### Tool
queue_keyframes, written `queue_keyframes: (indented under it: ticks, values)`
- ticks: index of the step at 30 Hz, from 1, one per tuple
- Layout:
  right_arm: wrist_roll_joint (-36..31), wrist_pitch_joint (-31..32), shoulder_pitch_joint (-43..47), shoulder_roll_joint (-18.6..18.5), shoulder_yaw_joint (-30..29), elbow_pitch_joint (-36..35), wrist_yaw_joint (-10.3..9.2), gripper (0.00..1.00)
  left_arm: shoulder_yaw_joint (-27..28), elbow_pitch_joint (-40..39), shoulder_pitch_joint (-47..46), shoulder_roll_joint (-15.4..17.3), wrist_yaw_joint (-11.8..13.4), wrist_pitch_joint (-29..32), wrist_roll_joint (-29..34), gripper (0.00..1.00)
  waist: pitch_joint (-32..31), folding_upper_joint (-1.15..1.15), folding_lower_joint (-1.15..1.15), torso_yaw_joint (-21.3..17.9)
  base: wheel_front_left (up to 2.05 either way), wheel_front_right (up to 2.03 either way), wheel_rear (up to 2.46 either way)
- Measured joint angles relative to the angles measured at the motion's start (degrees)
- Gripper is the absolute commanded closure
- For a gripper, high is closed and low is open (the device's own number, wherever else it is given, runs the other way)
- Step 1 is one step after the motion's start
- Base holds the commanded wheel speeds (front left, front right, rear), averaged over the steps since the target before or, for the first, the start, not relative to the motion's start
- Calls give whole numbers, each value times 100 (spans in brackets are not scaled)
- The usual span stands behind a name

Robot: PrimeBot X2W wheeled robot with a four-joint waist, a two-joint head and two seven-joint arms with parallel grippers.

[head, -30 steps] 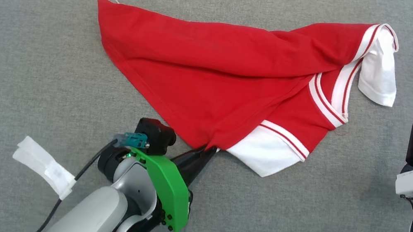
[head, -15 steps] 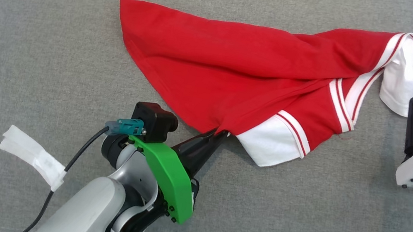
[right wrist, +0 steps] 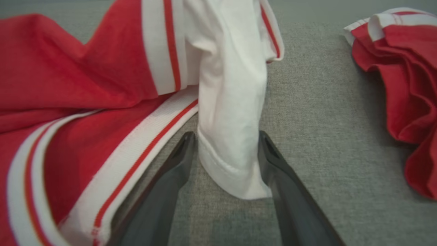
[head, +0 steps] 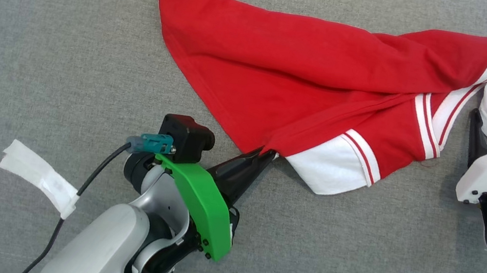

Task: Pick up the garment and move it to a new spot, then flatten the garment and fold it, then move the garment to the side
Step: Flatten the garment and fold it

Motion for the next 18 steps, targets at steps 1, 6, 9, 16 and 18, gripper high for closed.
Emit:
queue_keyframes:
  ticks: [1, 6, 9, 16, 18]
  values:
    - [2, 0, -39, 16, 8, 27, 16, 100, 5, 1, 0, -1, 11, 0, -5, 100, 9, 0, 0, 2, 0, 0, 0]
    - [19, -3, -221, 96, 19, 82, 97, 100, 99, 62, 1, 7, 63, -1, -44, 53, 29, 0, 0, -36, 0, 0, 0]
    - [19, -10, -293, 102, 29, 123, 134, 100, 121, 103, 2, 18, 67, -2, -49, 0, 30, 0, 0, -75, 0, 0, 0]
    - [51, -69, -315, 105, 26, 315, 146, 100, 129, 241, 6, 13, 73, -3, -108, 0, 0, 0, 0, -206, 0, 0, 0]
    - [56, -86, -324, 111, 13, 360, 146, 100, 112, 259, 7, 12, 73, -2, -120, 0, -8, 0, 0, -238, 0, 0, 0]
